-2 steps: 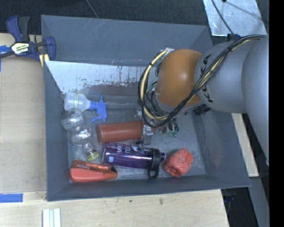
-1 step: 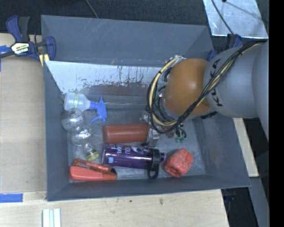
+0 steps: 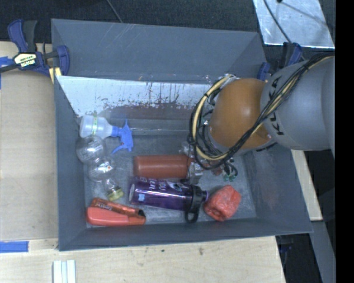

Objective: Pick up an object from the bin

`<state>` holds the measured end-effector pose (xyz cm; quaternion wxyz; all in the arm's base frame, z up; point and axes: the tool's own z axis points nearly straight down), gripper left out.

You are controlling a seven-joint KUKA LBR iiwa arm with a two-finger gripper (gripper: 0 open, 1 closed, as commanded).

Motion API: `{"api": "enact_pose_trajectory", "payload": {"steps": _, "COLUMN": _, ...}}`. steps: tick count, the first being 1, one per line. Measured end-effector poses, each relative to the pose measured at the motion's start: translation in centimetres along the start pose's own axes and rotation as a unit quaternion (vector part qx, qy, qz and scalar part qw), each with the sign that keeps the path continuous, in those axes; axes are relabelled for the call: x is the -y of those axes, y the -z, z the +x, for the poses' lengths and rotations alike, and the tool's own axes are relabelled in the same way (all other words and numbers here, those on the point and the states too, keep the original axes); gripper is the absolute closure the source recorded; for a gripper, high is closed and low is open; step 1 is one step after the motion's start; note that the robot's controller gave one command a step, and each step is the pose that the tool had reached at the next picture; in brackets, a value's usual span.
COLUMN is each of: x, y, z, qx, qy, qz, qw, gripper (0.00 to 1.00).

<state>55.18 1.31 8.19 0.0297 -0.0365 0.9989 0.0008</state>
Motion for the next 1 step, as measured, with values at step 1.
{"api": "enact_pose_trajectory", "payload": {"steps": 1, "x": -0.82, "y": 16.07, "z": -3.28, "qx": -0.0264, "qy": 0.019, "qz": -0.001, "qw": 0.9995, "gripper": 1.00}}
